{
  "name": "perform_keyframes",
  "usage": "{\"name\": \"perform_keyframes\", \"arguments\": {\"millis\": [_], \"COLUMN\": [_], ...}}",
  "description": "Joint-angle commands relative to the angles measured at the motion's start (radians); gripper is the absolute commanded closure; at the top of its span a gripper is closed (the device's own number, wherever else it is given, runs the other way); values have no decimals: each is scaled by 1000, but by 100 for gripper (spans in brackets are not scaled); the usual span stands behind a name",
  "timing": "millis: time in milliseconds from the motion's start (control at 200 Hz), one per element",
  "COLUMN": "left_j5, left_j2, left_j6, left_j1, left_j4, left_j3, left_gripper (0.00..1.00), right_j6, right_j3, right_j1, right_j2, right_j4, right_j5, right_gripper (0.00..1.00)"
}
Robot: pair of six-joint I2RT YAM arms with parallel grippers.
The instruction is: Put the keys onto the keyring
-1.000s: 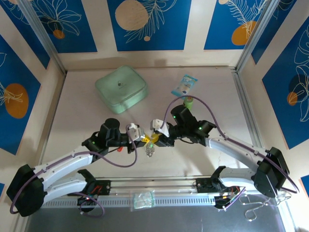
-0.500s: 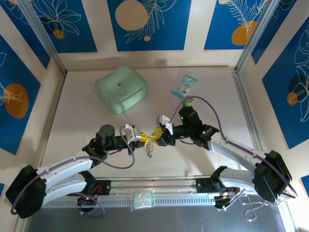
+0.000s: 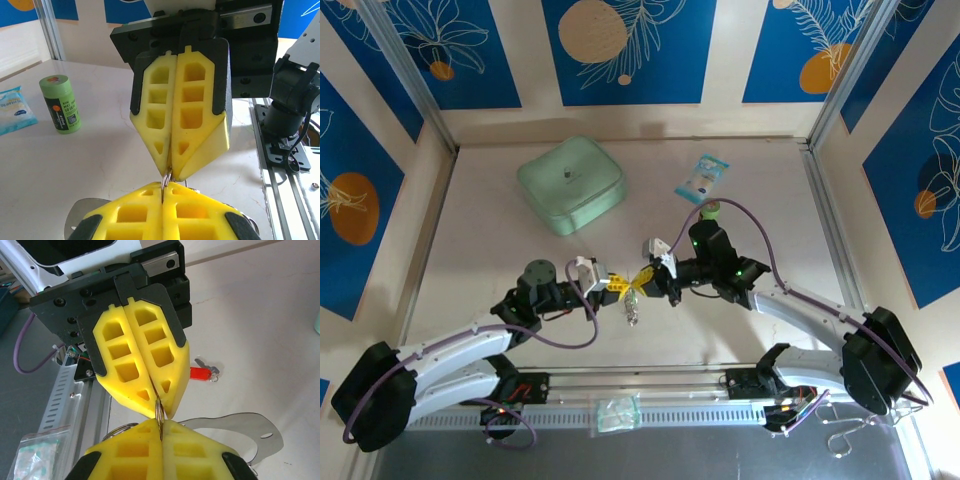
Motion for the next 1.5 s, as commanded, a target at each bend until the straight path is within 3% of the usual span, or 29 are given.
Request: {"name": "perform_keyframes", "arguments": {"millis": [0, 105, 355, 490, 595, 660, 765, 875, 1065, 1365, 1495], "left_j5": [-12, -5, 33, 77, 99, 97, 72, 36, 0, 22, 25], "left_j2": [-24, -29, -7, 18, 28, 24, 2, -14, -18, -15, -13], "left_j6": [11, 64, 169, 217, 236, 240, 200, 103, 41, 42, 50], "left_j1": [-6, -6, -6, -5, -6, -6, -6, -6, -4, -6, -5], "left_j4": [-6, -136, -331, -411, -441, -447, -379, -175, -13, -4, -6], "left_j3": [16, 62, 153, 201, 219, 218, 184, 98, 26, 18, 18], "left_gripper": [86, 81, 83, 88, 100, 100, 100, 100, 100, 100, 100], "right_j6": [-60, -130, -254, -293, -299, -267, -171, -75, 11, 28, 30], "right_j3": [39, 81, 181, 235, 262, 244, 175, 93, 20, 28, 31], "right_j1": [14, 27, 69, 87, 89, 77, 30, 13, 9, 5, 4], "right_j2": [-2, 0, 40, 69, 81, 65, 13, -27, -52, -12, -10], "right_j4": [-78, -170, -342, -396, -417, -387, -309, -226, -118, -90, -83], "right_j5": [-2, 31, 99, 118, 145, 158, 121, 69, 54, 50, 50], "right_gripper": [100, 100, 100, 100, 100, 98, 72, 66, 64, 66, 73]}}
